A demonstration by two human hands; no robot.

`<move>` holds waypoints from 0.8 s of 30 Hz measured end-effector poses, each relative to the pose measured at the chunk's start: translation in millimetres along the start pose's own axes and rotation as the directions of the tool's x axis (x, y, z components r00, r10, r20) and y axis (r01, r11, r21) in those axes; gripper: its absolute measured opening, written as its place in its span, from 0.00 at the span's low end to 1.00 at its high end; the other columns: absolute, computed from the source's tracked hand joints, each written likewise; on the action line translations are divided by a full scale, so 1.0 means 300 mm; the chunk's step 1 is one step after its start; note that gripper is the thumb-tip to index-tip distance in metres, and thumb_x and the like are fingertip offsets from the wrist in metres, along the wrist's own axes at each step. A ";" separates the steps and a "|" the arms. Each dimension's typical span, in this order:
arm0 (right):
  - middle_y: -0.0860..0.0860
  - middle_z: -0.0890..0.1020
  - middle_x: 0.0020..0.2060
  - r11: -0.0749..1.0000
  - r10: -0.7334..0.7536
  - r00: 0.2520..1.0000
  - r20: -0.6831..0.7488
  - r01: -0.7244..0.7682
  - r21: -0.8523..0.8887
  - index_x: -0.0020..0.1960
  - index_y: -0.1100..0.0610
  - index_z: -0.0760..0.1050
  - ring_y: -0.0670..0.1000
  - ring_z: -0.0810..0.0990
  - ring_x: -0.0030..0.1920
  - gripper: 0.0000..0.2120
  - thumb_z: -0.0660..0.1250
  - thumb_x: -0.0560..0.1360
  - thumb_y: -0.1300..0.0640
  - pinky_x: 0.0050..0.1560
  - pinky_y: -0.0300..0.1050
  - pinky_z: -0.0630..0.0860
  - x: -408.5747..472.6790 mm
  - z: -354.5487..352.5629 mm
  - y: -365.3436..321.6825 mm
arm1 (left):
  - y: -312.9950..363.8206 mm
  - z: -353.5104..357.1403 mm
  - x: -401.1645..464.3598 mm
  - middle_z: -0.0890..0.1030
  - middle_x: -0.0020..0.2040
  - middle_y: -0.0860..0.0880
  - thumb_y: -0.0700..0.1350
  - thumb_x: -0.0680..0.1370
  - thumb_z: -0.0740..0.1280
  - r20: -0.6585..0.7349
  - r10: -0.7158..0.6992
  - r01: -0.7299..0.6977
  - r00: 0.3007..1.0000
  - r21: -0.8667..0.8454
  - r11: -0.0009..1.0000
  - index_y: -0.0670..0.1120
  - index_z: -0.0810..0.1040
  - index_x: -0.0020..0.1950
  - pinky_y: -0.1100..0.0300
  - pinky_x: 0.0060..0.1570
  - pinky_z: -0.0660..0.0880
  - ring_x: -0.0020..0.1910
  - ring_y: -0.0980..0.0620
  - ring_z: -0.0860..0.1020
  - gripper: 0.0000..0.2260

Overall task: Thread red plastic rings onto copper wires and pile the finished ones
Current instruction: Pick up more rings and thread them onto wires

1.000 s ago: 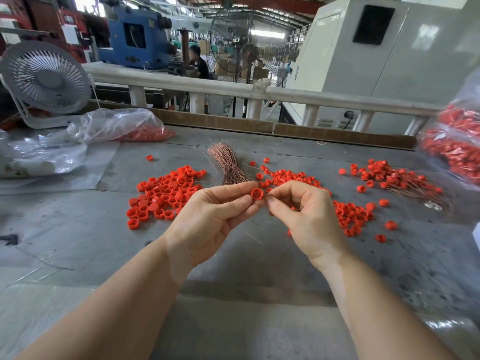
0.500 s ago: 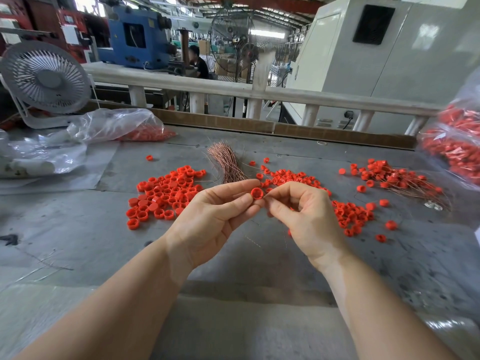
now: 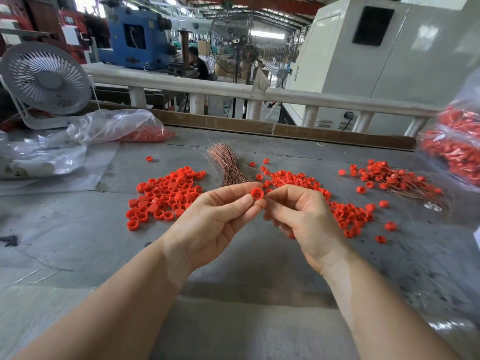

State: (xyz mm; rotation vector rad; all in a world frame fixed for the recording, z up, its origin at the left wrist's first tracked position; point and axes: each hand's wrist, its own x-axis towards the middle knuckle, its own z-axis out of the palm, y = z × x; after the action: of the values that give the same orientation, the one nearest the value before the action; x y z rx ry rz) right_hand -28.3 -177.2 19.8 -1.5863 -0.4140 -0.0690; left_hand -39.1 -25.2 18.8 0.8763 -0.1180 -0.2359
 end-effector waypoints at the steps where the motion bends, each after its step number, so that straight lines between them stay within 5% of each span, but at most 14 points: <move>1: 0.48 0.79 0.25 1.000 0.008 1.000 0.000 -0.008 0.008 0.32 0.52 0.80 0.39 0.72 0.25 0.06 0.71 0.67 0.58 0.25 0.27 0.64 0.000 0.000 -0.001 | -0.001 0.000 0.001 0.84 0.38 0.45 0.34 0.66 0.65 0.003 0.000 0.000 1.000 0.000 1.000 0.41 0.85 0.41 0.69 0.36 0.78 0.38 0.55 0.83 0.10; 4: 0.48 0.79 0.26 0.999 0.038 0.999 0.003 -0.039 0.020 0.33 0.50 0.81 0.40 0.71 0.25 0.02 0.71 0.64 0.53 0.24 0.29 0.64 -0.001 0.001 -0.002 | -0.002 0.001 0.002 0.84 0.38 0.45 0.35 0.66 0.65 0.008 0.005 -0.005 1.000 0.000 1.000 0.41 0.85 0.40 0.69 0.36 0.78 0.38 0.55 0.83 0.10; 10: 0.47 0.80 0.28 0.997 0.071 0.997 -0.001 -0.071 0.003 0.35 0.51 0.80 0.41 0.73 0.27 0.12 0.68 0.73 0.65 0.24 0.31 0.64 0.001 -0.002 0.003 | -0.005 -0.001 0.007 0.83 0.38 0.44 0.34 0.67 0.65 -0.029 0.011 -0.012 1.000 -0.033 0.999 0.40 0.85 0.40 0.67 0.36 0.78 0.38 0.54 0.83 0.09; 24: 0.49 0.80 0.28 0.993 0.115 0.993 0.038 -0.115 -0.002 0.35 0.53 0.80 0.42 0.73 0.28 0.10 0.68 0.73 0.62 0.25 0.32 0.66 0.002 -0.006 0.007 | -0.009 -0.004 0.008 0.82 0.35 0.46 0.37 0.68 0.66 0.014 0.035 -0.035 0.999 0.018 0.999 0.42 0.85 0.39 0.66 0.39 0.79 0.34 0.54 0.81 0.07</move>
State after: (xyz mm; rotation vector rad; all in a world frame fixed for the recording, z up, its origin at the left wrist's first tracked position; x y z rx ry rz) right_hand -26.8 -178.8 17.9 -1.6099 -0.3512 0.0496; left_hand -37.0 -26.6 16.1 0.8903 -0.1484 -0.2085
